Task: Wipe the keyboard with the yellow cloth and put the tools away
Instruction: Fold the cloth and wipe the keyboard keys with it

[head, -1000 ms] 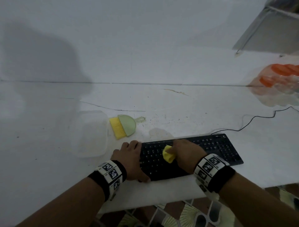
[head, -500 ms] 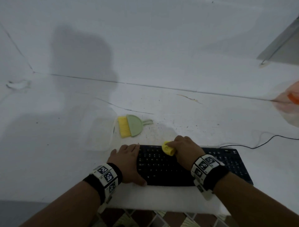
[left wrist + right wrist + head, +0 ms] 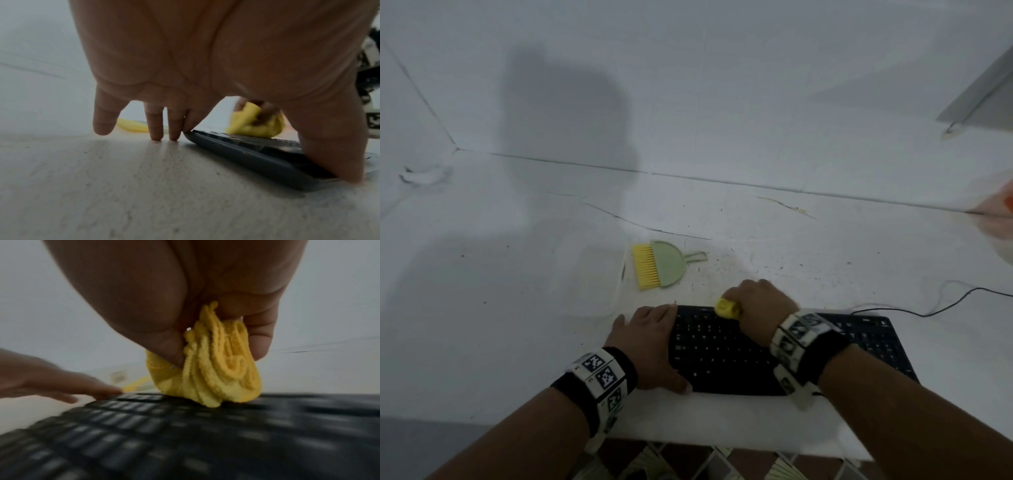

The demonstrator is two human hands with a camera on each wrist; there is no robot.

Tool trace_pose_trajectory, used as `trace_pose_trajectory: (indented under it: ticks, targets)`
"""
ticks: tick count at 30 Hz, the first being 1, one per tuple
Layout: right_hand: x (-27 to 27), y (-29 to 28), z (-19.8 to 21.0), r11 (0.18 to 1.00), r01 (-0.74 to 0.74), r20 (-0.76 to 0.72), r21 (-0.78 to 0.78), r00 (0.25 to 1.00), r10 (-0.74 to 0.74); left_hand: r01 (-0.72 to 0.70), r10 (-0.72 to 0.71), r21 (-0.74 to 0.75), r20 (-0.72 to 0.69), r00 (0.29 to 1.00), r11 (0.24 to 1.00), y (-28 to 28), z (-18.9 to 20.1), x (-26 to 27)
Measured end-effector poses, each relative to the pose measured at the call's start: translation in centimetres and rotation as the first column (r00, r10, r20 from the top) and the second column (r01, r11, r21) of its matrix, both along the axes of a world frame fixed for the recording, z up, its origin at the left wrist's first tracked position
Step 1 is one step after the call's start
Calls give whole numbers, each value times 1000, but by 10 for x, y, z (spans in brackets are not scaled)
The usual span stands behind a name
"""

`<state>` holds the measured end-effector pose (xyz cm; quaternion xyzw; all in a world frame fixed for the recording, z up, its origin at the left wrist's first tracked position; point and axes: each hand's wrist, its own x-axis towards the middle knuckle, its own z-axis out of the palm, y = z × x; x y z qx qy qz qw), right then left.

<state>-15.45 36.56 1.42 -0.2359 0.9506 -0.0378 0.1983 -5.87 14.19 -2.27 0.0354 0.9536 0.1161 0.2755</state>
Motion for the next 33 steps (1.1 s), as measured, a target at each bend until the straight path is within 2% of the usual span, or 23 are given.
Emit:
trace_pose_trajectory:
  ticks: [3,5,7,11,13,16,18,21,22,25,27,31,33]
  targets:
    - [-9,75,4,973,201,-55,116,979,-196,10,-10,-14,1,1000,1000,3,2,-1]
    - [-8,93,3,953,259,-94,154,964,-247,25,-25,-49,1,1000,998,6,4,-4]
    - [1,72,1,970,237,-107,52,967,-231,55,-56,-75,-7,998,996,11,6,-6]
    - [40,-6,-6,997,39,-101,-69,994,-46,127,-129,-73,-27,991,989,23,6,-10]
    - [57,-10,-3,998,-16,-86,-54,996,11,135,-139,-85,-31,990,987,24,3,-12]
    - [72,18,13,998,-67,97,-3,993,67,131,-134,-87,-34,990,988,22,-1,-13]
    - [68,26,22,999,-49,108,-11,993,50,131,-134,-85,-34,990,988,23,-2,-14]
    - [40,15,21,986,94,-98,-138,989,-108,139,-144,-91,-40,989,986,24,-2,-16]
    - [34,10,16,982,114,-116,-148,985,-131,141,-145,-93,-41,989,986,24,-2,-16]
    - [37,8,9,999,48,-14,-4,999,-48,149,-152,-92,-25,988,985,22,0,-16]
    - [39,14,15,998,45,59,54,997,-48,155,-158,-91,-30,987,984,23,-2,-17]
    - [37,2,9,995,89,-117,-53,989,-95,159,-164,-91,-54,985,983,24,-3,-17]
    - [43,-3,-1,994,77,-79,-76,993,-83,162,-168,-91,-58,984,983,23,-3,-17]
